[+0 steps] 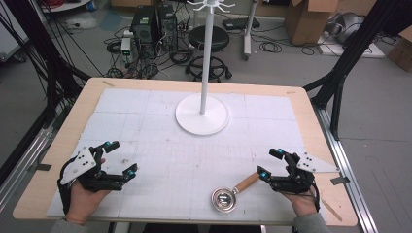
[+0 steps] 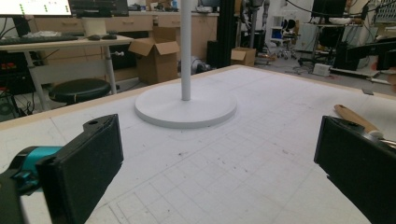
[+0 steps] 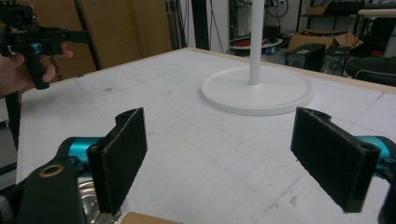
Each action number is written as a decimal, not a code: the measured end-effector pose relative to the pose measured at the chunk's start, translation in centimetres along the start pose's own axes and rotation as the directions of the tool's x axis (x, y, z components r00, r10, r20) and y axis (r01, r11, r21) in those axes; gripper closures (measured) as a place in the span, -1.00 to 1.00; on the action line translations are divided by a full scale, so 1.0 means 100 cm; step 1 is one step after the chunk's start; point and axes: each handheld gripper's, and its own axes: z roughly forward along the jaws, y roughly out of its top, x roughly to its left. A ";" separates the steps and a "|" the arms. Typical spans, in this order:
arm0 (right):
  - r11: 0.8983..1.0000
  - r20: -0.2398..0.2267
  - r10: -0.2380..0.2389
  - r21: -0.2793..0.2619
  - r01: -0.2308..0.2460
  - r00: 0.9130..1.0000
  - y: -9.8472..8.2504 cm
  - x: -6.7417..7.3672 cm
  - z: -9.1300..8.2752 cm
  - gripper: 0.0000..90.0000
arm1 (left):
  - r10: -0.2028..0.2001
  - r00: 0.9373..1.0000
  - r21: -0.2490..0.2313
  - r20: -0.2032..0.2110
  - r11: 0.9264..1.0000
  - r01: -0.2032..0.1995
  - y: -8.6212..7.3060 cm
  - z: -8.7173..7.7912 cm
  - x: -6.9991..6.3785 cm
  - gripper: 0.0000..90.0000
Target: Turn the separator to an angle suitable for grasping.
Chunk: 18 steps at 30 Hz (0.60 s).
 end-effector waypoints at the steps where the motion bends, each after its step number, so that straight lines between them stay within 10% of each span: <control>1: 1.000 -0.008 0.015 0.008 -0.014 1.000 0.000 0.000 0.000 -0.46 | 0.002 1.000 0.003 0.002 1.000 -0.002 0.000 0.000 0.000 -0.96; 18: 0.997 0.028 -0.012 0.083 0.010 1.000 -0.004 0.008 -0.010 0.93 | -0.003 1.000 0.010 0.011 1.000 0.003 0.000 0.007 0.002 -0.96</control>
